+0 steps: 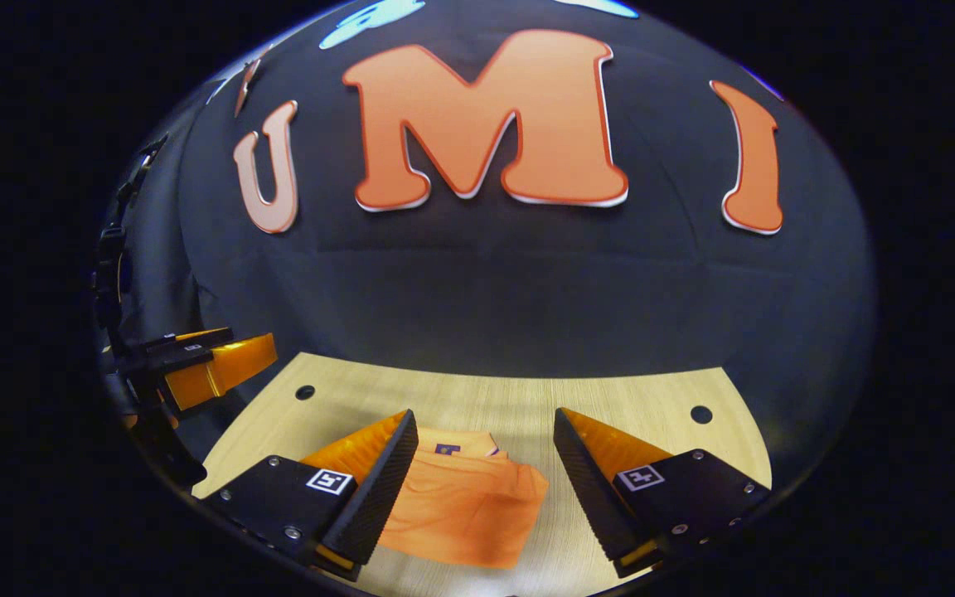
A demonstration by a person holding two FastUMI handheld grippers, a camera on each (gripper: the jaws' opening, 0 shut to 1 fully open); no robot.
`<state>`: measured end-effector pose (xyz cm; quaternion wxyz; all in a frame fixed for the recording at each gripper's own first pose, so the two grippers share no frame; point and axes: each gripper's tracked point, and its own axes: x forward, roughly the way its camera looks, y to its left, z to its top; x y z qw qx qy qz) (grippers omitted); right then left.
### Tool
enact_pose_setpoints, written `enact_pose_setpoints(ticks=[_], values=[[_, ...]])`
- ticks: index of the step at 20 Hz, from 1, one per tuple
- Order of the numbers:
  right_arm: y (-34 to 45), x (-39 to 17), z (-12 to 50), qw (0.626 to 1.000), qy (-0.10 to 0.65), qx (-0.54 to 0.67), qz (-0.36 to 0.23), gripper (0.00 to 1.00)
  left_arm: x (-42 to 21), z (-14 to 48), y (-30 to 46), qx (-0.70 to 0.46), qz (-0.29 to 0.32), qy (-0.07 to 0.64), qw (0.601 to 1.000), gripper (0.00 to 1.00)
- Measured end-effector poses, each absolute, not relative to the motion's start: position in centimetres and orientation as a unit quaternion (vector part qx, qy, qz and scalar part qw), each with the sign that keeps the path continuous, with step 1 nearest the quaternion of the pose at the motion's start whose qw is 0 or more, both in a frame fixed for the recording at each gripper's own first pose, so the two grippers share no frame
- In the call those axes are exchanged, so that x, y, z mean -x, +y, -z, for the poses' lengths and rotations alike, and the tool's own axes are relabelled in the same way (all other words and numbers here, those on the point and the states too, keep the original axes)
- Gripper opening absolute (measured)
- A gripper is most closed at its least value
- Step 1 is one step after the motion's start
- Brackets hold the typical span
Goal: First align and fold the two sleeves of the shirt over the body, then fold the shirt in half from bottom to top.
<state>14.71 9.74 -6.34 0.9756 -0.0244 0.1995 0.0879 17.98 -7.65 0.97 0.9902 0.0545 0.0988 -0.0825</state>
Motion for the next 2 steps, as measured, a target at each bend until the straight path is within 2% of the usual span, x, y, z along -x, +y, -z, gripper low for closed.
enact_pose_setpoints(ticks=[2], values=[[9.5,-12.6,4.2,0.98,0.172,0.027,-0.095,1.0,-14.8,-3.7,-8.3,-0.052,0.094,0.073,0.992,0.99]])
